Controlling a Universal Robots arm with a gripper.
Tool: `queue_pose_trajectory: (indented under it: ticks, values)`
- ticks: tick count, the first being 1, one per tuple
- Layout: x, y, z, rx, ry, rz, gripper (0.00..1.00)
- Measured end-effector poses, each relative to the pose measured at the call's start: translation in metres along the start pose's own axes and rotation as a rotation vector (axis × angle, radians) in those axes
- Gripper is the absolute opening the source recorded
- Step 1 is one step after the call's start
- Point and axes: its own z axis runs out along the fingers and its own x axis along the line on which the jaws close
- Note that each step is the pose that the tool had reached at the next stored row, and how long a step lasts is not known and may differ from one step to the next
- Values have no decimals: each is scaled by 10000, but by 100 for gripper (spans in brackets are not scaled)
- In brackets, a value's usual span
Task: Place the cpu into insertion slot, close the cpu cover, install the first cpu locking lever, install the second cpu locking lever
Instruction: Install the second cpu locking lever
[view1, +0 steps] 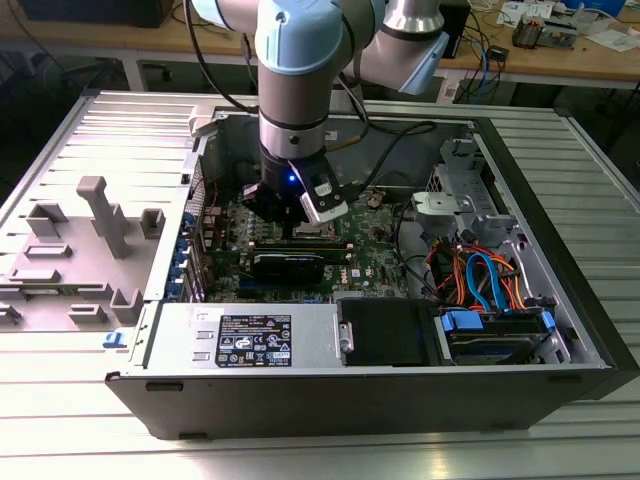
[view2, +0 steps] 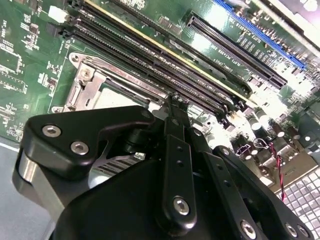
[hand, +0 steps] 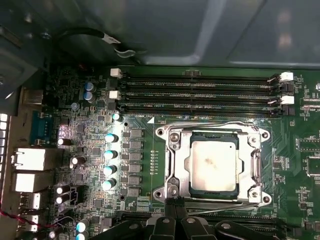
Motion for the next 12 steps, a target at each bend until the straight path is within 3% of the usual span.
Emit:
queue_pose_trajectory:
  ticks: [1, 2, 3, 5, 8, 12]
  values:
    - [1, -1, 0, 6, 3, 2, 11]
    - [3, 0, -7, 82, 10, 7, 11]
    - [2, 1, -12, 220, 13, 11, 11]
    - [1, 1, -22, 585, 24, 19, 11]
    - [2, 3, -38, 676, 29, 22, 11]
    - [5, 5, -42, 691, 28, 21, 11]
